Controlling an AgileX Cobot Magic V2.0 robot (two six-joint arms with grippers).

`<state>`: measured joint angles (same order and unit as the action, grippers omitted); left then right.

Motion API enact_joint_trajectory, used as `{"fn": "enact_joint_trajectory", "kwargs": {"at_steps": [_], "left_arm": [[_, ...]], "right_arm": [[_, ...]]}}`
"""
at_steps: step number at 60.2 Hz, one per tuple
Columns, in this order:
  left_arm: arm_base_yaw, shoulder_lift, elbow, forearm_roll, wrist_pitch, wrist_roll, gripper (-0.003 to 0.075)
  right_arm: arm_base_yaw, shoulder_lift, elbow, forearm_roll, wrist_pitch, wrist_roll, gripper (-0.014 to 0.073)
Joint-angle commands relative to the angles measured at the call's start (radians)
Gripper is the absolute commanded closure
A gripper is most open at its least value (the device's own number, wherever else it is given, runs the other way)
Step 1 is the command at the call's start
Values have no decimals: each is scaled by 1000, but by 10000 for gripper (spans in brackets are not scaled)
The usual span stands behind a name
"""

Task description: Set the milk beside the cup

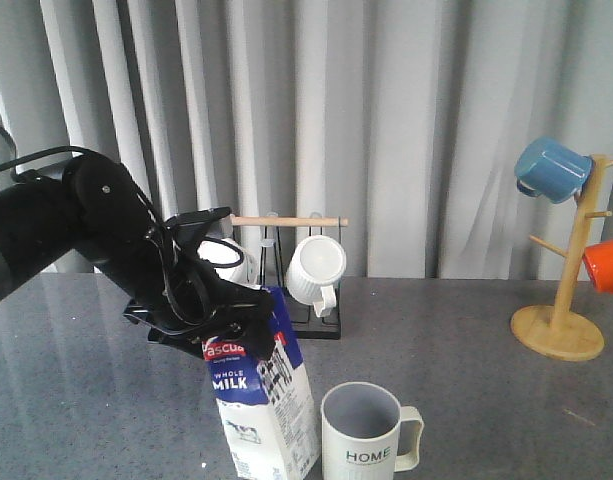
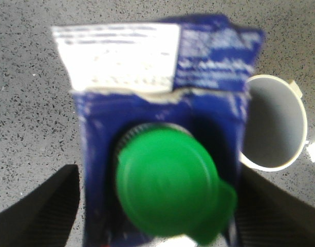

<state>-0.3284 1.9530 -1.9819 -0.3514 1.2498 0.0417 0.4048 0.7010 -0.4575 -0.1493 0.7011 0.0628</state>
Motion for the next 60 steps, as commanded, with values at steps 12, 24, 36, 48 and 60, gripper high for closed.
{"fn": "enact_joint_trajectory", "kwargs": {"at_steps": [12, 24, 36, 48, 60], "left_arm": [[-4, -99, -26, -30, 4, -10, 155], [-4, -155, -26, -30, 4, -10, 155], [-4, -248, -26, -30, 4, -10, 199], [-4, -386, -26, -27, 4, -9, 379], [-4, -546, -24, 9, 4, 67, 730]], "right_arm": [[0, -3, -24, -8, -57, 0, 602], [0, -3, -24, -8, -57, 0, 602], [0, -3, -24, -16, -68, 0, 602], [0, -3, -24, -26, -105, 22, 601], [0, -3, -24, -160, -156, 181, 598]]}}
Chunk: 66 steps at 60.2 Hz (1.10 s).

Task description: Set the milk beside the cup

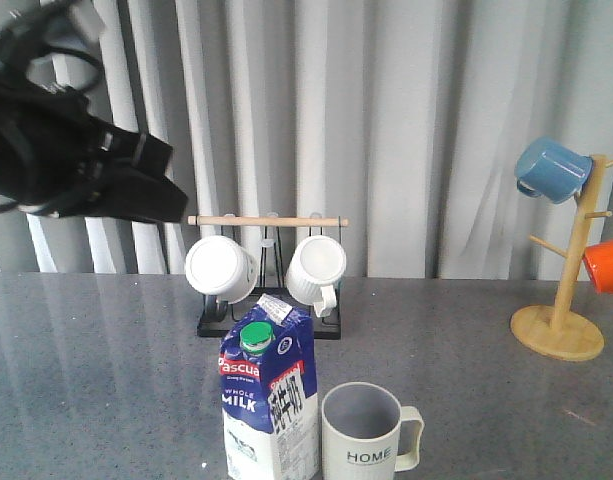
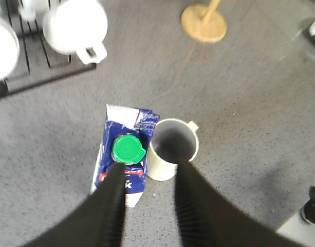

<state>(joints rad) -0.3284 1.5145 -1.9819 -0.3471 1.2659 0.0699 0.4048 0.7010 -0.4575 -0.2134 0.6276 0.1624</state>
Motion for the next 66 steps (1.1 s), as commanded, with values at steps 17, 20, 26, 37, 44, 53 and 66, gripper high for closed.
{"fn": "enact_joint_trajectory", "kwargs": {"at_steps": [17, 20, 26, 37, 44, 53, 66], "left_arm": [[-4, -380, 145, 149, -23, 42, 728], [-4, -434, 192, 165, -43, 40, 728], [-3, -542, 294, 192, -99, 12, 728], [-3, -722, 453, 209, -168, -32, 728], [-3, -801, 515, 209, -165, -32, 727], [-3, -864, 552, 209, -161, -32, 727], [-3, -897, 563, 300, -149, 48, 727]], "right_arm": [[0, -3, -24, -239, -99, 213, 598], [0, -3, -24, -239, -99, 213, 598], [0, -3, -24, -239, -99, 213, 598], [0, -3, -24, -239, -99, 213, 598], [0, -3, -24, -239, -94, 213, 598], [0, -3, -24, -239, -92, 213, 598], [0, -3, -24, -239, -91, 213, 598]]}}
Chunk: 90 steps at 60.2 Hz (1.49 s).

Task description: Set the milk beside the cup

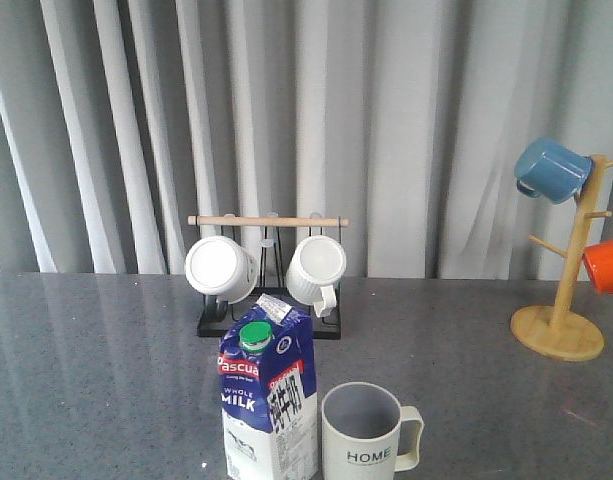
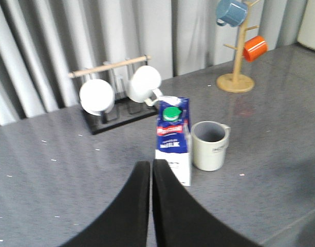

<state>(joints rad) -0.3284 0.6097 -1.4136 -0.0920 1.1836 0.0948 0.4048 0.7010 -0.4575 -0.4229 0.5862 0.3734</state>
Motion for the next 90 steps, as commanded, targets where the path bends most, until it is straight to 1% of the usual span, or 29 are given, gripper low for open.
{"fn": "enact_joint_trajectory", "kwargs": {"at_steps": [1, 5, 9, 13, 17, 20, 23, 27, 31, 36, 43, 47, 50, 54, 77, 83, 90], "left_arm": [[-3, 8, 0, 53, -72, 20, 727], [-3, -2, 56, 62, -136, 14, 727], [-3, -30, 177, 92, -262, 14, 727], [0, -77, 352, 103, -440, 14, 727], [9, -139, 559, 99, -660, 11, 727], [22, -192, 723, 101, -827, -5, 727], [40, -240, 858, 103, -959, -38, 727], [74, -310, 1025, 103, -1106, -85, 726], [114, -380, 1162, 103, -1196, -136, 726], [166, -461, 1286, 103, -1226, -181, 726], [228, -578, 1383, 102, -1219, -227, 726], [256, -646, 1419, 103, -1215, -231, 726], [272, -631, 1414, 106, -1184, -225, 726], [284, -635, 1414, 108, -1178, -208, 726], [295, -632, 1414, 112, -1190, -192, 726], [295, -632, 1414, 104, -1193, -169, 726], [295, -632, 1414, 73, -1193, -105, 726]], "right_arm": [[0, -3, -24, -29, -49, 2, 598], [0, -3, -24, -29, -46, 2, 598], [0, -3, -24, -29, -46, 2, 598], [0, -3, -24, -29, -46, 2, 598], [0, -3, -24, -29, -46, 2, 598], [0, -3, -24, -29, -46, 2, 598], [0, -3, -24, -29, -46, 2, 598], [0, -3, -24, -29, -46, 2, 598], [0, -3, -24, -29, -46, 2, 598], [0, -3, -24, -29, -46, 2, 598], [0, -3, -24, -29, -46, 2, 598], [0, -3, -24, -29, -46, 2, 598], [0, -3, -24, -28, -43, 2, 598], [0, -3, -24, -28, -38, 2, 598], [0, -3, -24, -29, -23, 2, 598], [0, -3, -24, -29, -23, 2, 598], [0, -3, -24, -29, -23, 2, 598]]}}
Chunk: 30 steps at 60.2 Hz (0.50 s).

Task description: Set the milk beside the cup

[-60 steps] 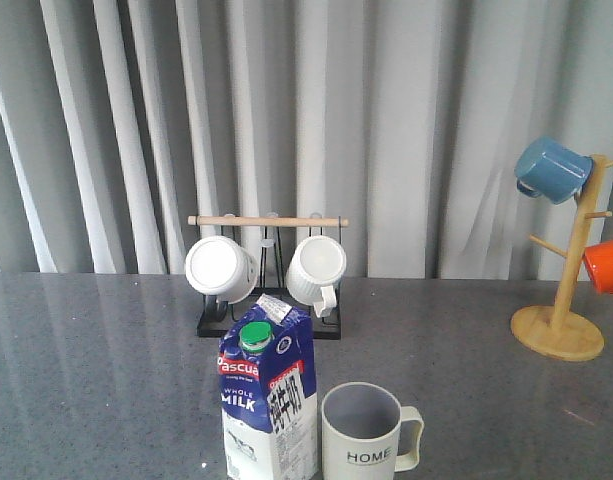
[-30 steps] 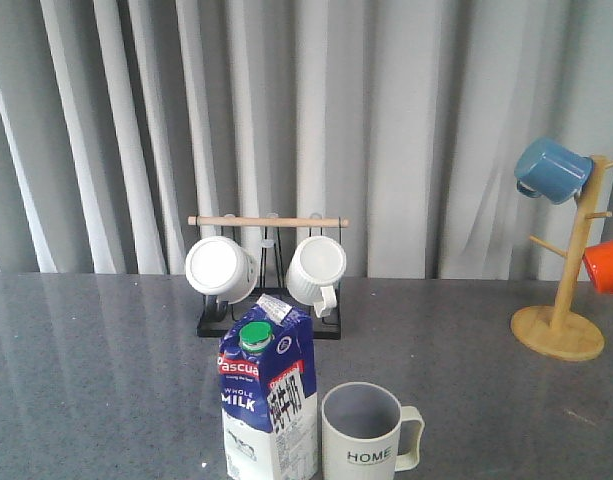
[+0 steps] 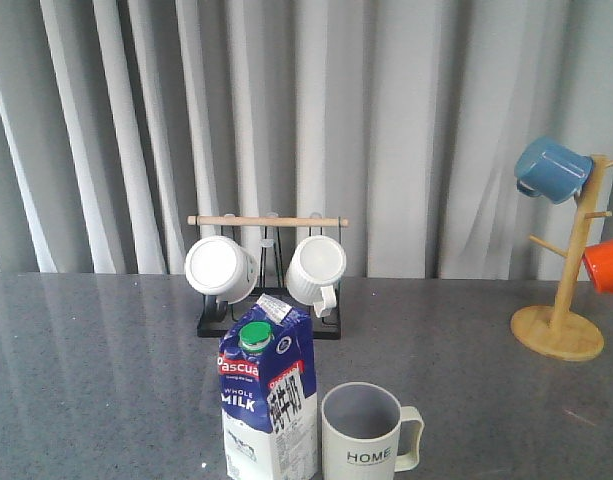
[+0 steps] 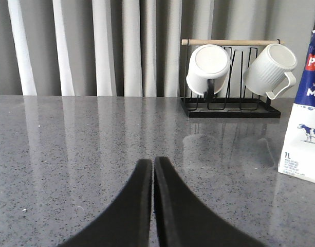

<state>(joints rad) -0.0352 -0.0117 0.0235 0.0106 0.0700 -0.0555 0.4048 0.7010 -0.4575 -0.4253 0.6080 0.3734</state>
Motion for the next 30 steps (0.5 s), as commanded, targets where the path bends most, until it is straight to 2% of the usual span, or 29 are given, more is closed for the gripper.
{"fn": "enact_joint_trajectory", "kwargs": {"at_steps": [1, 30], "left_arm": [[2, -10, -23, -38, -79, 56, 726], [2, -10, -23, -60, -70, 68, 726]], "right_arm": [[0, -3, -24, -26, -45, 2, 598], [0, -3, -24, -26, -45, 2, 598]]}}
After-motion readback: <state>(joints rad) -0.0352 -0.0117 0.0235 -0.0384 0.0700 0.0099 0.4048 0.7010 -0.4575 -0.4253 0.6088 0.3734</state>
